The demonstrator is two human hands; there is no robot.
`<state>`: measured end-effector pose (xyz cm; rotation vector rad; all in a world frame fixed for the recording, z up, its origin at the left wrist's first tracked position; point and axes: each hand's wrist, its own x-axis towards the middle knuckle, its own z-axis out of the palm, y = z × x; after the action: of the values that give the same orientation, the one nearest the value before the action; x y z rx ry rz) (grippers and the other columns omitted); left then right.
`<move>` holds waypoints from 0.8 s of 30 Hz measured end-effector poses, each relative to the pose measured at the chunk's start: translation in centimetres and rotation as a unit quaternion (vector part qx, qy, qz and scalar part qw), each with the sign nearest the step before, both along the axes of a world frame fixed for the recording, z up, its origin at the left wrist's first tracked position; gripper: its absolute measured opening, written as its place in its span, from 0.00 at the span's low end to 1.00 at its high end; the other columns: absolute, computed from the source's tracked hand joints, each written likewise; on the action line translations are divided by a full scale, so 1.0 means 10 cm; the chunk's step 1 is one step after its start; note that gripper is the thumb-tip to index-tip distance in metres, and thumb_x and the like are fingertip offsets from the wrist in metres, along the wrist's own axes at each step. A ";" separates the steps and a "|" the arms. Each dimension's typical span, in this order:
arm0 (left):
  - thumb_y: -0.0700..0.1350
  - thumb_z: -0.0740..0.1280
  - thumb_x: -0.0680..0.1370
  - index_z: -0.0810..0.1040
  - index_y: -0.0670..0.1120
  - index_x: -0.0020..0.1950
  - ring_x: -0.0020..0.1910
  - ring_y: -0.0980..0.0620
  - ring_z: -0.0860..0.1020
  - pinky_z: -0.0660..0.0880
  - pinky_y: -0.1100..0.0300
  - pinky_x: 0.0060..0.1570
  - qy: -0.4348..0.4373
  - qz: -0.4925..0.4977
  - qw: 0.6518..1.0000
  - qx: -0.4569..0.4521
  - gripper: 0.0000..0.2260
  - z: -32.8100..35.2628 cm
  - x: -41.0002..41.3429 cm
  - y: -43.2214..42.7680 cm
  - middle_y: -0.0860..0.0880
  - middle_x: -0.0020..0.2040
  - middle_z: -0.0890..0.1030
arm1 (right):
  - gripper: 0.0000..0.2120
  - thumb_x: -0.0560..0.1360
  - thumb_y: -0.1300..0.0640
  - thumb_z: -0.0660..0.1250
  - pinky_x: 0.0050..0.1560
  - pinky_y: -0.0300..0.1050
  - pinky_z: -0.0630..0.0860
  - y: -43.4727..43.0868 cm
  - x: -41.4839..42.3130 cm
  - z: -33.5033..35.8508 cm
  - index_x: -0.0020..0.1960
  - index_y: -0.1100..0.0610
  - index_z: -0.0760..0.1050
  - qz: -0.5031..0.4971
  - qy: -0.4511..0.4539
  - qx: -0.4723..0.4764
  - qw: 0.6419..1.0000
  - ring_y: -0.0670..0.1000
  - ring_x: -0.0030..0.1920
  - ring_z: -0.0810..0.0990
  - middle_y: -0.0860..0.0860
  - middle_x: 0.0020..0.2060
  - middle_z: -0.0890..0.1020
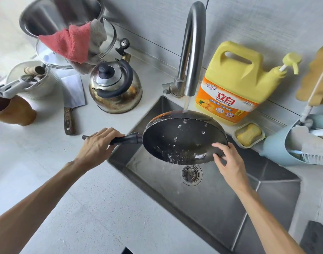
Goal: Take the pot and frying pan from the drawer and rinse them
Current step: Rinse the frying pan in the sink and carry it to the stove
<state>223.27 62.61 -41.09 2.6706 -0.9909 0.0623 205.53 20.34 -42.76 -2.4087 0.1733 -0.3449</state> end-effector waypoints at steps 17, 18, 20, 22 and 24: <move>0.39 0.75 0.75 0.75 0.48 0.67 0.49 0.49 0.80 0.78 0.56 0.38 0.071 -0.001 0.997 0.008 0.22 -0.14 -0.04 0.37 0.53 0.56 0.80 | 0.18 0.78 0.67 0.67 0.64 0.35 0.72 0.16 0.38 0.53 0.64 0.53 0.77 0.040 -0.002 0.035 0.999 0.34 0.60 0.75 0.40 0.61 0.80; 0.39 0.75 0.75 0.75 0.47 0.68 0.50 0.49 0.80 0.79 0.56 0.40 0.078 -0.021 0.997 0.003 0.23 -0.11 -0.03 0.38 0.52 0.57 0.81 | 0.18 0.78 0.67 0.67 0.62 0.31 0.71 0.14 0.38 0.54 0.64 0.51 0.76 0.030 0.021 0.054 0.998 0.31 0.58 0.74 0.35 0.60 0.79; 0.40 0.74 0.76 0.75 0.46 0.71 0.52 0.49 0.81 0.80 0.56 0.46 0.091 -0.057 0.994 -0.008 0.24 -0.06 -0.02 0.38 0.53 0.58 0.81 | 0.20 0.77 0.66 0.66 0.62 0.33 0.72 0.07 0.37 0.50 0.64 0.48 0.75 0.015 0.068 0.087 0.994 0.31 0.57 0.75 0.28 0.59 0.77; 0.42 0.72 0.77 0.74 0.47 0.72 0.53 0.50 0.81 0.80 0.56 0.48 0.101 -0.076 0.992 -0.013 0.23 -0.01 -0.01 0.35 0.56 0.58 0.79 | 0.23 0.76 0.68 0.65 0.66 0.45 0.74 0.01 0.34 0.43 0.64 0.45 0.74 0.005 0.113 0.140 0.984 0.36 0.57 0.78 0.32 0.59 0.78; 0.45 0.69 0.79 0.74 0.48 0.72 0.54 0.51 0.80 0.80 0.55 0.50 0.107 -0.087 0.990 -0.014 0.21 0.03 0.01 0.28 0.56 0.59 0.80 | 0.28 0.75 0.71 0.65 0.65 0.55 0.77 -0.04 0.27 0.38 0.64 0.41 0.74 -0.011 0.170 0.206 0.963 0.45 0.56 0.83 0.40 0.60 0.80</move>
<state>223.32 65.46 -40.80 2.4897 -1.1363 -0.2391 208.19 19.89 -38.94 -2.0330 0.3865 0.0964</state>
